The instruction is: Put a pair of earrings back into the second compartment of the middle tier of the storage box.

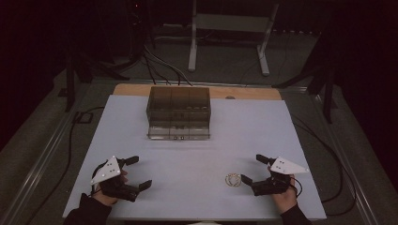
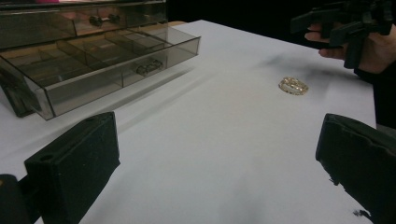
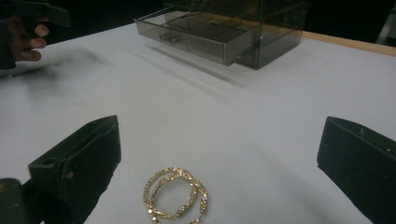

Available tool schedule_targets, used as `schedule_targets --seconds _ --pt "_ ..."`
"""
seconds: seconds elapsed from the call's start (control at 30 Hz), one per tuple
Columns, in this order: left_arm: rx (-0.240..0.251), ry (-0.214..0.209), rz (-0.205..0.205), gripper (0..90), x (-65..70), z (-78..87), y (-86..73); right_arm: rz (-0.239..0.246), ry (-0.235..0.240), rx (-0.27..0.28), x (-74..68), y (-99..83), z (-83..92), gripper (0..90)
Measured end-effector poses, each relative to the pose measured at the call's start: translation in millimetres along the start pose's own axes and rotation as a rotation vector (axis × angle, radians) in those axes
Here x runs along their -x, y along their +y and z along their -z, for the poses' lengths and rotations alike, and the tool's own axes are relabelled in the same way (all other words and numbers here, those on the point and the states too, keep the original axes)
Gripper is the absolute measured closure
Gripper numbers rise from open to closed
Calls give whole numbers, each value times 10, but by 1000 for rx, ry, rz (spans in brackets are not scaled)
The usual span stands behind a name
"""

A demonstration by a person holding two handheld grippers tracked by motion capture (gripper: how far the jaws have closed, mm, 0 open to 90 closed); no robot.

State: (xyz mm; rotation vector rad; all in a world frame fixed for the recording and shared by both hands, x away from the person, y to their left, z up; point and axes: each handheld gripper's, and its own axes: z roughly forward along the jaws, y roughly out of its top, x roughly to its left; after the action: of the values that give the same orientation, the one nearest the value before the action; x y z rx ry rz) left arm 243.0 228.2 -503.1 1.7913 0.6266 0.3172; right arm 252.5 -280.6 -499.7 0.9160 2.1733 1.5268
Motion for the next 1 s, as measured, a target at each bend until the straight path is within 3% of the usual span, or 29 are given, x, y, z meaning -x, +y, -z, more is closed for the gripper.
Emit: schedule_targets --seconds 0.3,0.43,0.67,1.0 --pt "11 0 6 4 -7 -1 8 -22 -3 -35 8 -3 -2 0" --pt "10 -2 3 4 -3 5 11 -33 3 -27 -3 24 11 0" --pt "10 -3 4 4 3 -1 11 -38 -38 -4 -17 120 79 0" --pt "10 -7 4 4 15 -11 14 -35 -36 -20 -3 212 7 0"
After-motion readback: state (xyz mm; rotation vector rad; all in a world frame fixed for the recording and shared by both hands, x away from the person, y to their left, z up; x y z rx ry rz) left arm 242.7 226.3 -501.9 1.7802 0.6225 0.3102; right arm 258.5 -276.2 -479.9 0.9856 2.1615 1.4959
